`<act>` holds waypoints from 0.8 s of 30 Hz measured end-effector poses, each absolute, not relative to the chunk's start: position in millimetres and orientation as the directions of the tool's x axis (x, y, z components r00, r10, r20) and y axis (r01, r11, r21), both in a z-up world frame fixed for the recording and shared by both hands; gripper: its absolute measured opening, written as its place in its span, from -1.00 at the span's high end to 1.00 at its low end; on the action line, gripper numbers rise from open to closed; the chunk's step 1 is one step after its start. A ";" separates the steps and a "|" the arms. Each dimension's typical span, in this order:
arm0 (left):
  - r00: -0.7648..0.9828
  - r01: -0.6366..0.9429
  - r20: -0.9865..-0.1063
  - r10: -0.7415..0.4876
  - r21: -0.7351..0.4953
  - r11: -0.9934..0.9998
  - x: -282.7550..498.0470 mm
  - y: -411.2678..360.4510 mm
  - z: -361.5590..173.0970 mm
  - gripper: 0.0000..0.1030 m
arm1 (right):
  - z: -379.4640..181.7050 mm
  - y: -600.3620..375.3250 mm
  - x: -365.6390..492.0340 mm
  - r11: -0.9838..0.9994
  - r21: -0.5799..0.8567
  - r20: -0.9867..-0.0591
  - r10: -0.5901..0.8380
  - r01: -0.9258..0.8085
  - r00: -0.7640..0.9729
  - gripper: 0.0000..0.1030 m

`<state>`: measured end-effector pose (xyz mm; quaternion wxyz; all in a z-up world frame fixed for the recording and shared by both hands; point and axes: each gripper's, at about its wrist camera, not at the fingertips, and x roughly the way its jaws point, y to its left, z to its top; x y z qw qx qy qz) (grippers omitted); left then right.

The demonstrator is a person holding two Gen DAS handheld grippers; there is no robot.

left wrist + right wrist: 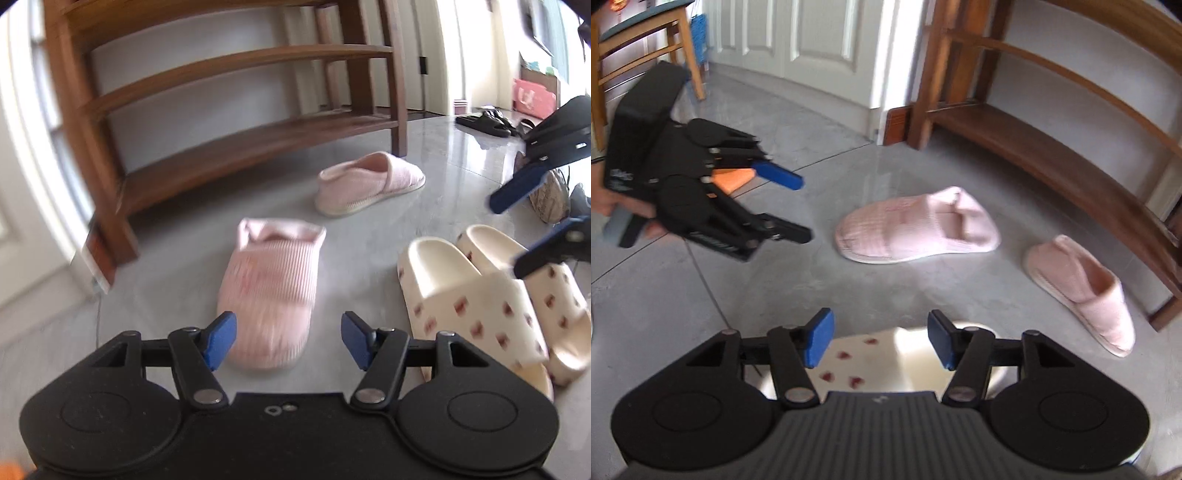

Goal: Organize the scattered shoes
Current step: 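Lower the left tool onto a pink knit slipper and close on it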

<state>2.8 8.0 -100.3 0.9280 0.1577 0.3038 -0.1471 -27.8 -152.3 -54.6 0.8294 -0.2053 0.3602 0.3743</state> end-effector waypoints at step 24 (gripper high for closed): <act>0.719 0.427 -0.695 -0.008 0.433 0.794 96.8 -31.2 -150.5 0.84 | -57.8 -200.8 -42.3 0.746 -0.024 -0.733 0.439 -0.665 0.519 -0.33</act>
